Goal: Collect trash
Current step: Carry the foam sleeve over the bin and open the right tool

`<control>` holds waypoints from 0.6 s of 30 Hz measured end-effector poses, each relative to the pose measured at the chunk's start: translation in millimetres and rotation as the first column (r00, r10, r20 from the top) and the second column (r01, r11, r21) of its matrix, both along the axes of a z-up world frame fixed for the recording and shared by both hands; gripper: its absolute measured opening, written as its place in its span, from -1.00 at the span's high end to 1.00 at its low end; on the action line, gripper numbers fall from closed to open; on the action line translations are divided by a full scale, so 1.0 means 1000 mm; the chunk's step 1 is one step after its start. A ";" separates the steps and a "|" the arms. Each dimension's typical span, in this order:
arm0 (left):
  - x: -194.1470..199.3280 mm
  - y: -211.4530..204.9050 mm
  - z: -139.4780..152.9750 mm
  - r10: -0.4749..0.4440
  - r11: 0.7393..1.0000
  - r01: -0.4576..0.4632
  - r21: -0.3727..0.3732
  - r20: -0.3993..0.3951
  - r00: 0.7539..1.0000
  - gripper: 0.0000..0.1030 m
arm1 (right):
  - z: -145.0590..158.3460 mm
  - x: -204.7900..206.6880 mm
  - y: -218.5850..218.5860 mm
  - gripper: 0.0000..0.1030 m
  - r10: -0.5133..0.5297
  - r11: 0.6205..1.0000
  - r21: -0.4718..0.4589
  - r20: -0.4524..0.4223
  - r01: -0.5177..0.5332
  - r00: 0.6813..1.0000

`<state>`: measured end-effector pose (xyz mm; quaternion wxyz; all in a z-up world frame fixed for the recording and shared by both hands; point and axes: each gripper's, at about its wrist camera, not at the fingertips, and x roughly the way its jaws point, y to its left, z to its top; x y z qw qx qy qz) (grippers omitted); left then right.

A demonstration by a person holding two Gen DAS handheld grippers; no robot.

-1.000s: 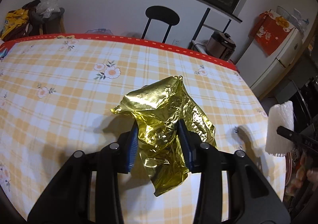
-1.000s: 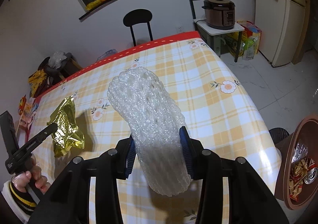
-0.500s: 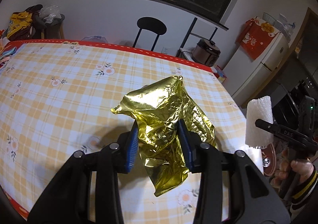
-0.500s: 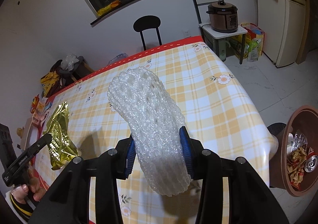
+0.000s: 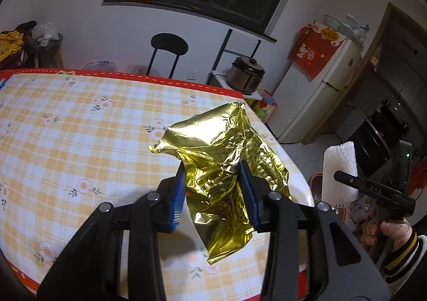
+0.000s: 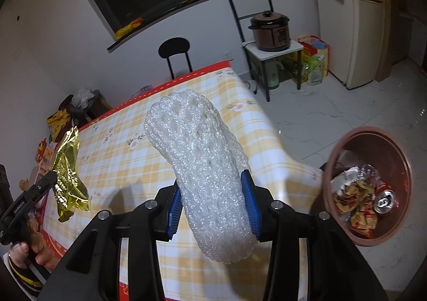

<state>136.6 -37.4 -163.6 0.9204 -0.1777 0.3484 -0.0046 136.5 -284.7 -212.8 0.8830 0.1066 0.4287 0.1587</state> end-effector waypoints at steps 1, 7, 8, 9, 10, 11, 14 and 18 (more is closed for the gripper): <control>0.000 -0.004 0.000 -0.006 1.000 0.006 -0.002 0.002 1.000 0.22 | 0.001 -0.002 -0.011 0.18 -0.016 1.000 -0.003 0.002 0.016 1.000; 0.005 -0.042 0.006 -0.044 0.999 0.044 0.002 0.015 0.999 0.22 | 0.000 -0.009 -0.076 0.17 -0.120 0.992 -0.025 0.009 0.120 0.993; 0.006 -0.046 0.006 -0.048 0.999 0.048 0.003 0.015 0.999 0.22 | -0.002 -0.010 -0.086 0.17 -0.135 0.990 -0.029 0.008 0.136 0.991; 0.007 -0.053 0.006 -0.053 0.999 0.053 0.003 0.015 0.998 0.22 | -0.004 -0.009 -0.102 0.17 -0.163 0.986 -0.035 0.007 0.163 0.987; 0.007 -0.057 0.006 -0.057 0.998 0.057 0.004 0.014 0.998 0.22 | -0.006 -0.008 -0.115 0.17 -0.185 0.982 -0.040 0.005 0.185 0.983; 0.007 -0.064 0.007 -0.060 0.998 0.060 0.007 0.013 0.998 0.22 | -0.008 -0.006 -0.128 0.17 -0.205 0.978 -0.045 0.003 0.205 0.979; 0.007 -0.075 0.007 -0.063 0.998 0.062 0.015 0.013 0.998 0.22 | -0.016 0.003 -0.160 0.17 -0.245 0.967 -0.079 -0.008 0.243 0.970; 0.006 -0.083 0.007 -0.053 0.998 0.052 0.024 0.013 0.999 0.21 | -0.029 0.016 -0.190 0.16 -0.275 0.954 -0.129 -0.019 0.270 0.961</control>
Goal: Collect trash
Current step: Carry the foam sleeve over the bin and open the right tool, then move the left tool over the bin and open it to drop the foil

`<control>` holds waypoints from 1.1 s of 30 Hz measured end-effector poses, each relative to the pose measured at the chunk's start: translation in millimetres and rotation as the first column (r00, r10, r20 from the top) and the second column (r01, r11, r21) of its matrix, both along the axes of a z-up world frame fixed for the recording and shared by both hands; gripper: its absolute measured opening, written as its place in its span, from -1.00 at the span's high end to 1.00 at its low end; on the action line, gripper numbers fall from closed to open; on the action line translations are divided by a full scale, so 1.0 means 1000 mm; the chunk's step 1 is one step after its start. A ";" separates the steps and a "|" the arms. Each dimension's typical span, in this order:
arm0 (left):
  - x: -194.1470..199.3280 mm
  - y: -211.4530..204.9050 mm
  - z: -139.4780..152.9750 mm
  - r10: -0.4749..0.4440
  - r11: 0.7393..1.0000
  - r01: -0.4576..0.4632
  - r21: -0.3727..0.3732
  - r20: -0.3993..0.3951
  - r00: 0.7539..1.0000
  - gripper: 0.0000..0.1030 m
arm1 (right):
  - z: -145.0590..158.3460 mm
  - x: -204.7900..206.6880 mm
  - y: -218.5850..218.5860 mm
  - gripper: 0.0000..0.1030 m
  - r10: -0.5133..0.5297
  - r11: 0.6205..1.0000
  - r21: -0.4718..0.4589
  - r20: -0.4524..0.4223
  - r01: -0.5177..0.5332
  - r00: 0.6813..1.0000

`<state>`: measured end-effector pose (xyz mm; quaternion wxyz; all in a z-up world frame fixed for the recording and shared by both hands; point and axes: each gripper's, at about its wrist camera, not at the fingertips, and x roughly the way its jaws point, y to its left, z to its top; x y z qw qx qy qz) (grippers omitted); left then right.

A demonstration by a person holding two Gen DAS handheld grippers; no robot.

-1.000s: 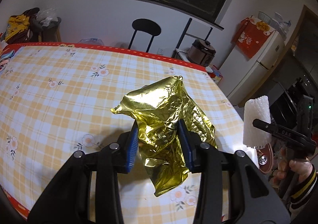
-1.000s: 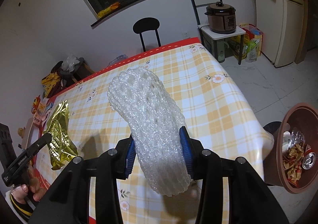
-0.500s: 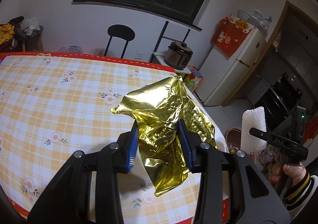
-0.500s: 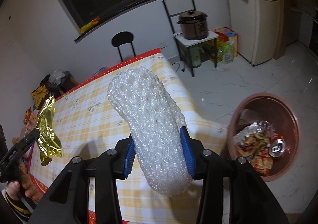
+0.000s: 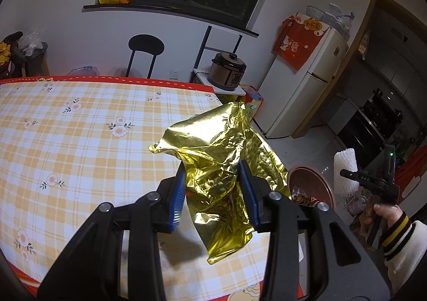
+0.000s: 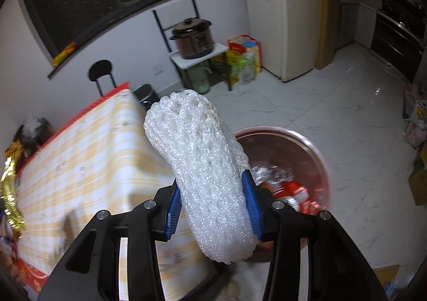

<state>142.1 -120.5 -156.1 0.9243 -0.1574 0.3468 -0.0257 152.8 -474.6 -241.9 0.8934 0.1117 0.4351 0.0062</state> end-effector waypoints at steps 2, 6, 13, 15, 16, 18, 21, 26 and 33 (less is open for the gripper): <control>0.000 -0.004 -0.001 0.012 1.000 -0.012 0.003 -0.006 1.000 0.22 | -0.005 0.007 -0.011 0.12 -0.015 1.000 -0.007 -0.010 0.015 1.000; 0.001 -0.006 -0.003 0.023 1.000 -0.022 0.010 -0.014 1.000 0.22 | -0.011 0.018 -0.025 -0.18 -0.033 0.999 -0.021 -0.019 0.033 0.999; 0.010 -0.022 0.000 -0.010 1.000 0.011 0.021 -0.007 1.000 0.21 | 0.000 0.016 -0.029 -0.59 -0.024 0.999 -0.047 0.022 0.025 0.999; 0.014 -0.030 0.002 -0.029 0.999 0.029 0.023 -0.003 1.000 0.21 | 0.006 0.014 -0.030 -0.70 -0.023 0.998 -0.054 0.033 0.025 0.999; 0.015 -0.034 0.002 -0.041 0.999 0.041 0.024 -0.001 0.999 0.21 | 0.010 0.012 -0.030 -0.76 -0.024 0.998 -0.059 0.043 0.027 0.999; 0.019 -0.043 0.003 -0.062 0.998 0.062 0.025 0.001 0.998 0.21 | 0.021 0.007 -0.033 -0.90 -0.034 0.997 -0.072 0.068 0.039 0.997; 0.025 -0.057 0.005 -0.099 0.995 0.099 0.025 0.006 0.995 0.21 | 0.038 -0.003 -0.036 -0.90 -0.056 0.994 -0.088 0.105 0.065 0.993; 0.037 -0.082 0.005 -0.162 0.987 0.162 0.020 0.015 0.987 0.21 | 0.069 -0.028 -0.045 -0.90 -0.081 0.993 -0.069 0.180 0.095 0.980; 0.059 -0.138 0.006 -0.281 0.960 0.280 0.023 0.032 0.959 0.21 | 0.100 -0.065 -0.050 -0.90 -0.061 0.989 -0.116 0.249 0.093 0.967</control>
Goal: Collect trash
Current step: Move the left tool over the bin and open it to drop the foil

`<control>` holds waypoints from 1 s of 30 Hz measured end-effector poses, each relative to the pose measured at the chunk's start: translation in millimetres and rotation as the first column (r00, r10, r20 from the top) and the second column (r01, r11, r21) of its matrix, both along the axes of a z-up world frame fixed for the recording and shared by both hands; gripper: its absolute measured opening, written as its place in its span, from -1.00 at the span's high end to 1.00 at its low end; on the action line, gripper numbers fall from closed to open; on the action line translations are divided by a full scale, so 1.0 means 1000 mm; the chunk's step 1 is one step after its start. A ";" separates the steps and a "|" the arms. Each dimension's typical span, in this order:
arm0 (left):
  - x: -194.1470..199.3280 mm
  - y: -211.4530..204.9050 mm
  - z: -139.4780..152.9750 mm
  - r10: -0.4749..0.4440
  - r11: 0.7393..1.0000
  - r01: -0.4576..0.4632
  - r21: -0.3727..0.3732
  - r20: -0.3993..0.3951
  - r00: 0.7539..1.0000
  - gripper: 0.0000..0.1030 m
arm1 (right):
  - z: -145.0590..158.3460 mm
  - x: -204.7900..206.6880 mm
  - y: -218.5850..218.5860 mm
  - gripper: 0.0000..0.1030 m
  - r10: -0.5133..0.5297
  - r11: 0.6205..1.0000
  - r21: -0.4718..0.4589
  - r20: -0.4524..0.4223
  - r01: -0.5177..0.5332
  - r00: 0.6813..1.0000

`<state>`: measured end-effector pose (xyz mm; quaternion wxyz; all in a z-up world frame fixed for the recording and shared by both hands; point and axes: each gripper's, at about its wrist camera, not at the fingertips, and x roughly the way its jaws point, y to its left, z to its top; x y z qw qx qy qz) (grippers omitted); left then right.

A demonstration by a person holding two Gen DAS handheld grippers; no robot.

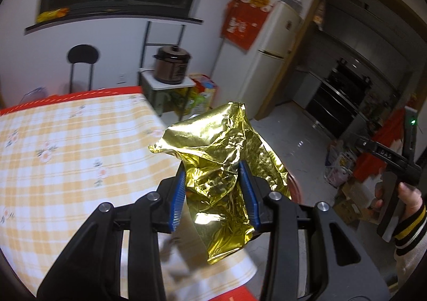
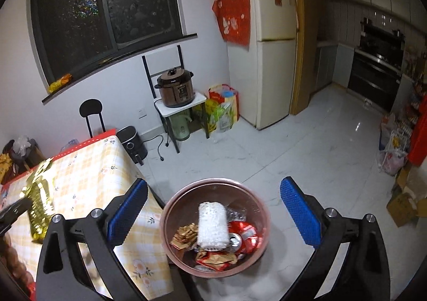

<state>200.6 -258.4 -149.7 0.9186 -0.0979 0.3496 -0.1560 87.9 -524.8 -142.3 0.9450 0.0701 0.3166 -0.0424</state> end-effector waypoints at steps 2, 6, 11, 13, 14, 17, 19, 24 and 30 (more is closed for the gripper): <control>0.009 -0.022 -0.001 -0.042 0.999 0.042 0.019 0.004 0.999 0.21 | 0.005 -0.010 -0.004 -0.90 0.002 1.000 -0.014 0.012 -0.002 1.000; 0.028 -0.063 -0.006 -0.111 0.992 0.111 0.067 -0.001 0.994 0.21 | 0.009 -0.023 -0.019 -0.90 -0.013 1.000 -0.006 0.020 0.013 1.000; 0.050 -0.112 -0.015 -0.189 0.978 0.190 0.084 -0.022 0.982 0.21 | 0.004 -0.040 -0.044 -0.90 -0.066 0.998 0.001 0.012 0.066 0.998; 0.058 -0.133 -0.020 -0.219 0.971 0.221 0.087 -0.031 0.975 0.21 | -0.002 -0.046 -0.055 -0.90 -0.092 0.996 0.004 0.002 0.092 0.996; 0.064 -0.145 -0.022 -0.235 0.968 0.237 0.082 -0.039 0.971 0.21 | -0.005 -0.048 -0.062 -0.90 -0.106 0.994 0.007 -0.005 0.106 0.994; 0.077 -0.172 -0.029 -0.267 0.960 0.271 0.067 -0.060 0.962 0.20 | -0.011 -0.053 -0.076 -0.90 -0.136 0.990 0.019 -0.020 0.137 0.990; 0.086 -0.187 -0.033 -0.289 0.954 0.294 0.059 -0.076 0.954 0.19 | -0.015 -0.054 -0.080 -0.90 -0.147 0.989 0.022 -0.026 0.148 0.989; 0.104 -0.205 -0.040 -0.338 0.940 0.341 0.027 -0.078 0.938 -0.28 | -0.022 -0.056 -0.087 -0.90 -0.157 0.987 0.022 -0.041 0.158 0.987; 0.111 -0.181 -0.037 -0.288 0.956 0.291 0.030 -0.072 0.955 -0.41 | -0.027 -0.050 -0.083 -0.90 -0.152 0.988 0.036 -0.044 0.153 0.987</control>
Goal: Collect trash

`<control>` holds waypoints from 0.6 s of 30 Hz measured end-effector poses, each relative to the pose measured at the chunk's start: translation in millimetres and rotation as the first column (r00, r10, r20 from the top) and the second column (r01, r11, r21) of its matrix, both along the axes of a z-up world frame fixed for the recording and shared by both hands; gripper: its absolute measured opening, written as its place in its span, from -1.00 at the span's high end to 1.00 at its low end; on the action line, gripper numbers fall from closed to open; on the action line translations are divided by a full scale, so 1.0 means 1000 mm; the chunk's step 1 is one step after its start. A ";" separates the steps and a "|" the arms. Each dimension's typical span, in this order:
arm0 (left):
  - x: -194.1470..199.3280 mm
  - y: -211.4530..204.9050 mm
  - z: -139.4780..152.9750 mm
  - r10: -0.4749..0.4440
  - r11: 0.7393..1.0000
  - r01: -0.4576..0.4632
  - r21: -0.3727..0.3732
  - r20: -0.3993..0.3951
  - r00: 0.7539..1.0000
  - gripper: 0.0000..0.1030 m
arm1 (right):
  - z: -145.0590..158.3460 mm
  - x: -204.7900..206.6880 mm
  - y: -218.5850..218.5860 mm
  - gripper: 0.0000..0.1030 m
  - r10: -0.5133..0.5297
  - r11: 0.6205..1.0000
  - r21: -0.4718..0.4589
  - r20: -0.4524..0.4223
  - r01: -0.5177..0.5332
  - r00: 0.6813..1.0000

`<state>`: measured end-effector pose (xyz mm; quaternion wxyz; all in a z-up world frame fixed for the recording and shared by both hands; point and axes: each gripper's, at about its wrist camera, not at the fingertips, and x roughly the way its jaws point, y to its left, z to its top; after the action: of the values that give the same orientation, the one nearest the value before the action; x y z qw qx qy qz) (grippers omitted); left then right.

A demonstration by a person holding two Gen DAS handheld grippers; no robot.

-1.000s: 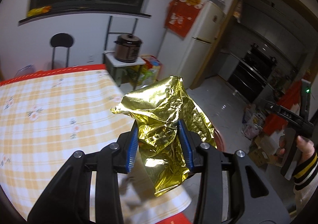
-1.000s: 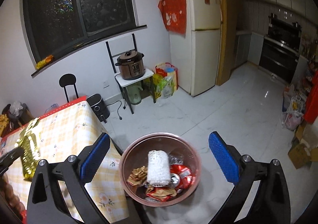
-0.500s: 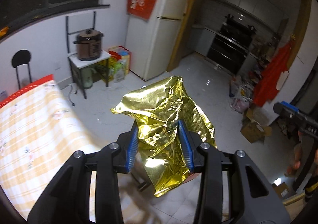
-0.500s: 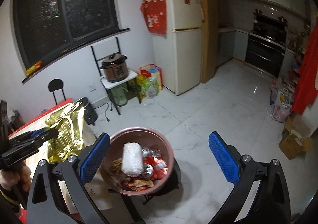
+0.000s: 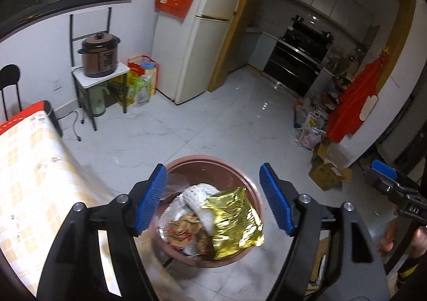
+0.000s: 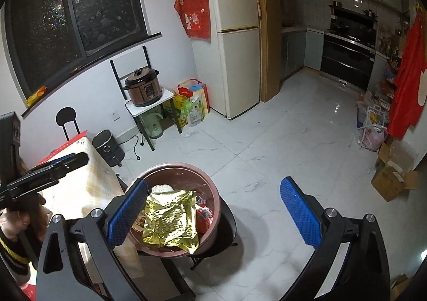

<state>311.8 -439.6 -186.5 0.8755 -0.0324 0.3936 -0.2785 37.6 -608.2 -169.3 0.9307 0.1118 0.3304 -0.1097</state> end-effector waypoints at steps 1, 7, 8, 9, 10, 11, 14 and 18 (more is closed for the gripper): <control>-0.001 0.005 0.001 0.009 1.000 -0.009 0.002 0.001 1.000 -0.41 | -0.001 0.002 0.002 -0.90 0.002 1.000 0.002 0.000 -0.002 1.000; -0.007 0.048 0.013 0.062 0.998 -0.062 0.001 0.021 0.998 -0.51 | 0.003 0.009 0.016 -0.90 0.019 1.000 0.006 0.002 -0.019 1.000; -0.010 0.054 0.016 0.069 0.998 -0.069 0.001 0.031 0.997 -0.56 | 0.004 0.010 0.019 -0.90 0.025 1.000 0.004 0.004 -0.025 1.000; -0.014 0.057 0.021 0.075 0.997 -0.075 0.002 0.040 0.996 -0.59 | 0.005 0.010 0.022 -0.90 0.030 1.000 0.003 0.005 -0.030 1.000; -0.020 0.062 0.026 0.080 0.997 -0.080 0.003 0.050 0.996 -0.59 | 0.007 0.010 0.026 -0.90 0.035 0.999 0.000 0.005 -0.035 0.999; -0.024 0.067 0.030 0.083 0.997 -0.083 0.005 0.060 0.995 -0.60 | 0.010 0.010 0.031 -0.90 0.041 0.999 -0.009 0.005 -0.041 0.999; -0.042 0.087 0.046 0.092 0.996 -0.094 0.007 0.094 0.991 -0.66 | 0.018 0.007 0.045 -0.90 0.046 0.999 -0.026 0.014 -0.046 0.999; -0.065 0.119 0.070 0.105 0.994 -0.109 0.017 0.144 0.984 -0.86 | 0.035 -0.007 0.071 -0.90 0.047 0.999 -0.029 0.045 -0.046 0.998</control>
<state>246.4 -320.8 -116.2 0.9154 -0.0229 0.3310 -0.2278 30.7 -537.6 -134.5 0.9419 0.0935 0.3099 -0.0899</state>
